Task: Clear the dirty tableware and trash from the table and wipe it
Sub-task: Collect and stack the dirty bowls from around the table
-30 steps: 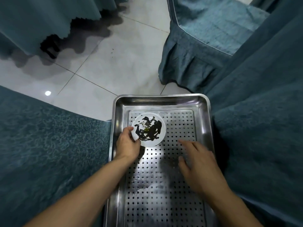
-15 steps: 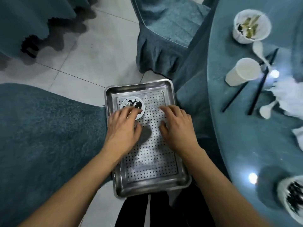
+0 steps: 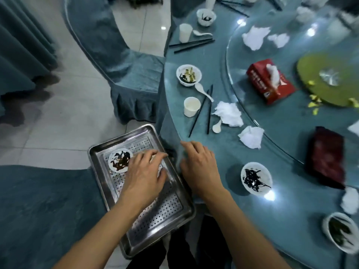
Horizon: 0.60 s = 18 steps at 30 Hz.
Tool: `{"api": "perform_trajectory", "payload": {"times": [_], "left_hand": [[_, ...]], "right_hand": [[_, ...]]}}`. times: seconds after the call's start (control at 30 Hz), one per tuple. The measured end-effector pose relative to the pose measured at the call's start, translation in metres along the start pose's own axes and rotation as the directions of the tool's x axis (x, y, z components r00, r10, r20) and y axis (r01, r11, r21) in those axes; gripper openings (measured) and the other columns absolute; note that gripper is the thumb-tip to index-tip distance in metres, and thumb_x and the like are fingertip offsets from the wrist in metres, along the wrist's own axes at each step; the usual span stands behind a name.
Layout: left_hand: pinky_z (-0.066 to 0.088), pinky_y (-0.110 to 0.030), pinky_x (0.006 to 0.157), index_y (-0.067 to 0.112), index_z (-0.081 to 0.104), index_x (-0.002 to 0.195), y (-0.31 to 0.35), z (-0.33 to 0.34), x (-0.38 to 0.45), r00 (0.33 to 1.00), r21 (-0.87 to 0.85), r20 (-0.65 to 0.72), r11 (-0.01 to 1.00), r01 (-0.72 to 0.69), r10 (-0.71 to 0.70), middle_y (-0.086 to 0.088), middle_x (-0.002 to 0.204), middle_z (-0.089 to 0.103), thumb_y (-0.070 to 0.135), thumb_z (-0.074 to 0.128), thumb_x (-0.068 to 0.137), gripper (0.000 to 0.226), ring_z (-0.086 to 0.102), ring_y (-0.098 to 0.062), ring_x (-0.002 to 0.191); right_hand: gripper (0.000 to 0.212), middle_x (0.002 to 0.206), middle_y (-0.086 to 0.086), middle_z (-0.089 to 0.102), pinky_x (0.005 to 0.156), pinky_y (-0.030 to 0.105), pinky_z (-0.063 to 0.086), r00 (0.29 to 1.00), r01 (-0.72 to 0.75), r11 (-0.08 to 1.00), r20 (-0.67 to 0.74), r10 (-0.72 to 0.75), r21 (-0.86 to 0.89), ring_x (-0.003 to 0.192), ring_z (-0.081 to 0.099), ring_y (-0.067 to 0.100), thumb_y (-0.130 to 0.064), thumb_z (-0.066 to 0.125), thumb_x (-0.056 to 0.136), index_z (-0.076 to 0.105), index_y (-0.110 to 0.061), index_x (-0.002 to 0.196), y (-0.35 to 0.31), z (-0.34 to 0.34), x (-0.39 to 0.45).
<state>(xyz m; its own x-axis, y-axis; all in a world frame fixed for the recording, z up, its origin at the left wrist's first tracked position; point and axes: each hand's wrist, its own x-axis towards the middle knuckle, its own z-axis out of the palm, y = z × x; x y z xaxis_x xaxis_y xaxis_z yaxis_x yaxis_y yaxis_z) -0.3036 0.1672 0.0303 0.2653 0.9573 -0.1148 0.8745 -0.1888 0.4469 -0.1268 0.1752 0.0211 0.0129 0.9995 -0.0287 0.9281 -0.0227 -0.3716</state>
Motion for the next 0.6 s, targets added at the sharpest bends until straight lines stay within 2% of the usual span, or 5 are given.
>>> {"api": "perform_trajectory", "payload": {"times": [0.13, 0.27, 0.4, 0.47, 0.6], "left_hand": [[0.038, -0.045, 0.105, 0.028, 0.057, 0.130, 0.035, 0.006, -0.003, 0.990, 0.013, 0.025, 0.990, -0.139, 0.139, 0.003, 0.129, 0.056, 0.032, 0.057, 0.095, 0.035, 0.049, -0.024, 0.121], [0.042, -0.045, 0.101, 0.028, 0.058, 0.128, 0.075, 0.018, -0.008, 0.970, 0.015, 0.046, 0.970, -0.241, 0.240, 0.004, 0.127, 0.057, 0.036, 0.051, 0.092, 0.037, 0.052, -0.025, 0.116], [0.041, -0.042, 0.100, 0.029, 0.057, 0.130, 0.115, 0.036, -0.014, 0.952, 0.026, 0.099, 0.956, -0.293, 0.289, 0.005, 0.127, 0.056, 0.033, 0.060, 0.094, 0.036, 0.053, -0.024, 0.116], [0.042, -0.043, 0.097, 0.028, 0.059, 0.128, 0.135, 0.047, -0.019, 0.943, 0.026, 0.106, 0.947, -0.321, 0.317, 0.005, 0.125, 0.058, 0.031, 0.062, 0.093, 0.035, 0.055, -0.024, 0.112], [0.041, -0.043, 0.101, 0.028, 0.057, 0.131, 0.171, 0.076, -0.027, 0.934, 0.037, 0.173, 0.945, -0.324, 0.314, 0.004, 0.129, 0.058, 0.032, 0.059, 0.094, 0.037, 0.053, -0.025, 0.117]], "right_hand": [[0.045, 0.125, 0.003, 0.061, 0.091, 0.044, 0.046, 0.991, -0.118, 0.993, -0.056, 0.119, 0.019, 0.110, 0.058, 0.028, -0.026, 0.055, 0.087, 0.057, -0.021, 0.132, 0.028, -0.026, -0.033], [0.048, 0.123, 0.002, 0.062, 0.091, 0.044, 0.046, 0.971, -0.209, 0.977, -0.108, 0.211, 0.037, 0.107, 0.059, 0.029, -0.028, 0.055, 0.083, 0.058, -0.022, 0.130, 0.065, -0.038, -0.069], [0.046, 0.118, 0.003, 0.062, 0.089, 0.045, 0.047, 0.944, -0.286, 0.956, -0.152, 0.294, 0.072, 0.104, 0.059, 0.029, -0.030, 0.053, 0.082, 0.060, -0.021, 0.127, 0.100, -0.053, -0.109], [0.045, 0.119, 0.002, 0.061, 0.090, 0.044, 0.045, 0.937, -0.310, 0.947, -0.141, 0.320, 0.083, 0.106, 0.058, 0.028, -0.029, 0.054, 0.084, 0.059, -0.021, 0.128, 0.119, -0.057, -0.131], [0.044, 0.119, 0.002, 0.061, 0.091, 0.043, 0.042, 0.927, -0.351, 0.933, -0.109, 0.358, 0.083, 0.107, 0.057, 0.029, -0.027, 0.056, 0.086, 0.058, -0.021, 0.130, 0.161, -0.061, -0.174]]}}
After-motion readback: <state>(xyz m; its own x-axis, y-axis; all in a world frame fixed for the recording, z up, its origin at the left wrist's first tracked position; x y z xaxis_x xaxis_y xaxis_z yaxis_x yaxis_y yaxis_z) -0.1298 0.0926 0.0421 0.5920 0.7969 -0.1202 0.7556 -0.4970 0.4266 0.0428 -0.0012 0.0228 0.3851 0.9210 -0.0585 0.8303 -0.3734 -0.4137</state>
